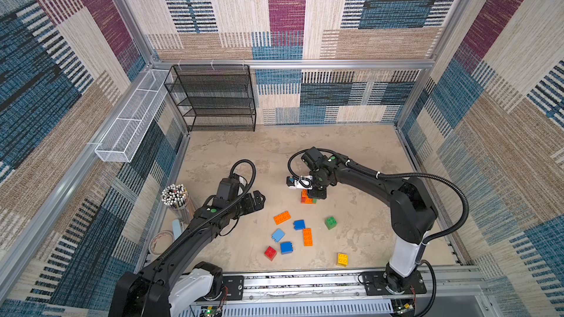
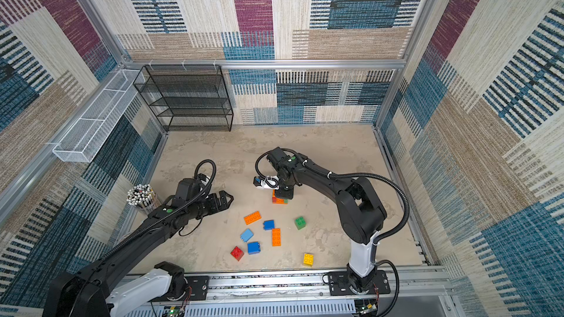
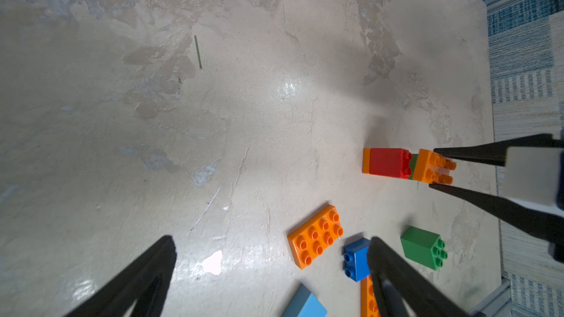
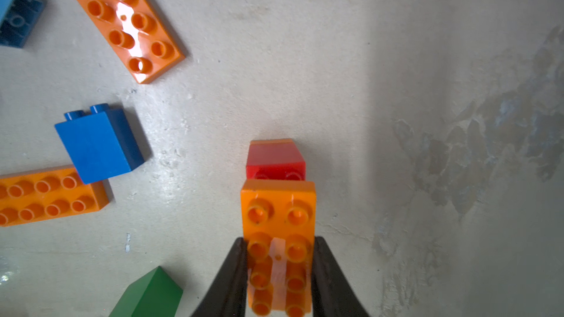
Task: Assemble the letter p with lego
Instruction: Assemble the lego brick with the lego brick.
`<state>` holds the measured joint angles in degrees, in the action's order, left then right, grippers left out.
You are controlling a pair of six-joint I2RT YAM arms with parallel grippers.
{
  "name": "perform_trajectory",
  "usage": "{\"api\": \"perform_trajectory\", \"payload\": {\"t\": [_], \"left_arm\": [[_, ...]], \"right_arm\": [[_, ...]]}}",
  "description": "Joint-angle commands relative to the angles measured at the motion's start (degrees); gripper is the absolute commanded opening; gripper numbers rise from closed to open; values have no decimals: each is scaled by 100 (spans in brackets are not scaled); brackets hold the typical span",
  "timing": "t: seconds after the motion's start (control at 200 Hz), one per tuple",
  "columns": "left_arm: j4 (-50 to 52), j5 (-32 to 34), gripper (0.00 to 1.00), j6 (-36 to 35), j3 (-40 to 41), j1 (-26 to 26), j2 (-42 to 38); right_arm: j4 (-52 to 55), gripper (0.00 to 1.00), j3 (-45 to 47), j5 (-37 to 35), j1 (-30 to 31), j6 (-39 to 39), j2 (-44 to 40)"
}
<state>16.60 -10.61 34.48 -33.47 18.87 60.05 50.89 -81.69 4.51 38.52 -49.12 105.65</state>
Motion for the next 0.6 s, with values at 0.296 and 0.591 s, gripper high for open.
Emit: {"api": "perform_trajectory", "payload": {"t": [0.296, 0.591], "left_arm": [[-118, 6, 99, -80, 48, -3, 2], [-135, -19, 99, -64, 69, -9, 7]], "right_arm": [[-2, 13, -4, 12, -7, -106, 208], [304, 17, -258, 283, -91, -14, 257]]}}
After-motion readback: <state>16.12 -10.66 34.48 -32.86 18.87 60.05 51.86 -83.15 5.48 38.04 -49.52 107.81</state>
